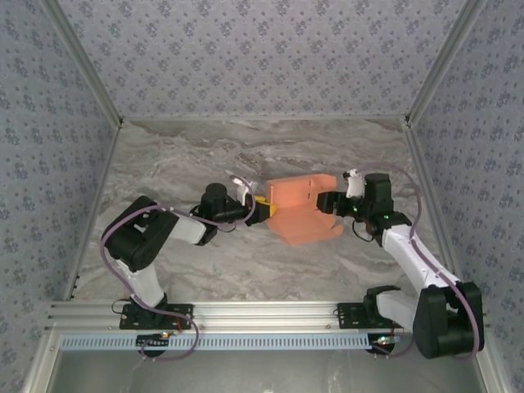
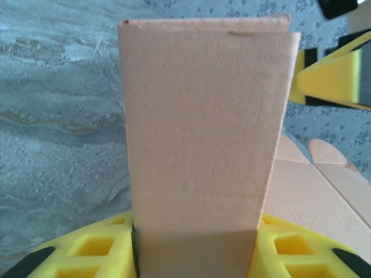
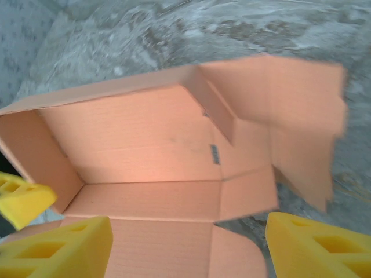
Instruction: Fold the paper box
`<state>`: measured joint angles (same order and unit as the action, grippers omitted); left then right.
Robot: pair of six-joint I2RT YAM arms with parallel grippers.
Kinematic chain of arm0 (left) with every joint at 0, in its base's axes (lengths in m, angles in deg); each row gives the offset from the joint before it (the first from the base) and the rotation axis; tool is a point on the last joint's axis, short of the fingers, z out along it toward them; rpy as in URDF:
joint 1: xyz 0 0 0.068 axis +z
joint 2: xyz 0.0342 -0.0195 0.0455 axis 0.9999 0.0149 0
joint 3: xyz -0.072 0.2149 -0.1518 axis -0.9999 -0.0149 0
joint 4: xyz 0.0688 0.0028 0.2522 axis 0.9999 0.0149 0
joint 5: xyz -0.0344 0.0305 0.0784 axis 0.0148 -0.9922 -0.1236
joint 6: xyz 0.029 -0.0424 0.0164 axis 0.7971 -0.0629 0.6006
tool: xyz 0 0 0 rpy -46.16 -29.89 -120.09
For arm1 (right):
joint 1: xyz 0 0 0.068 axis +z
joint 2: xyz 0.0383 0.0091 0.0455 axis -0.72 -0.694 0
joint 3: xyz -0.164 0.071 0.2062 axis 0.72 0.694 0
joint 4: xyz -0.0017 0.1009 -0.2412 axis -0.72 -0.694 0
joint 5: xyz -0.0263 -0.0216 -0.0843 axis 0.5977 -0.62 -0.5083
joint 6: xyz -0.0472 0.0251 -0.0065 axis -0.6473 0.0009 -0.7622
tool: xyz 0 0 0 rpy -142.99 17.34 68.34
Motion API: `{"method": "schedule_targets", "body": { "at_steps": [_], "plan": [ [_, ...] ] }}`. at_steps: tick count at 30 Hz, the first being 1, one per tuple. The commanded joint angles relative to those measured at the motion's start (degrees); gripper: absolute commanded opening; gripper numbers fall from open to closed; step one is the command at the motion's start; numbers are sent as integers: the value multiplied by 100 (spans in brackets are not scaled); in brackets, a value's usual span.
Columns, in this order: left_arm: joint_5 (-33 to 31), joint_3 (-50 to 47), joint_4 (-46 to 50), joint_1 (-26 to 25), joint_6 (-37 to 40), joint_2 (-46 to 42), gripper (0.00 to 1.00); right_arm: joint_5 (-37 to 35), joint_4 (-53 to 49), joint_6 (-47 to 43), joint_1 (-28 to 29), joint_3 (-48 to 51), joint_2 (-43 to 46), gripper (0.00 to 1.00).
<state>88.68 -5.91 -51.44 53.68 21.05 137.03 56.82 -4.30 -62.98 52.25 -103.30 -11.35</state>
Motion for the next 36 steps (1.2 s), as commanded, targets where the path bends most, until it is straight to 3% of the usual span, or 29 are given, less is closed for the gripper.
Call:
{"method": "schedule_targets", "body": {
  "at_steps": [1, 11, 18, 26, 30, 36],
  "plan": [
    [116, 123, -250, 31, 88, -172, 36, 364, 249, 570, -313, 124, -191, 73],
    [235, -50, -454, -24, 405, -432, 37, 1219, 1046, 1092, -544, 159, -792, 73],
    [217, 3, -368, -107, 485, -415, 37, 1328, 1601, 1313, -455, 361, -876, 73],
    [266, 103, -350, -166, 486, -259, 37, 1604, 1746, 1008, -305, 237, -899, 69],
    [255, 135, -428, -189, 429, -185, 37, 1884, 1746, 923, -205, 62, -1122, 62],
    [116, 188, -380, -211, 397, -119, 36, 2200, 1749, 665, 240, -110, -1157, 61]
  ]
}}
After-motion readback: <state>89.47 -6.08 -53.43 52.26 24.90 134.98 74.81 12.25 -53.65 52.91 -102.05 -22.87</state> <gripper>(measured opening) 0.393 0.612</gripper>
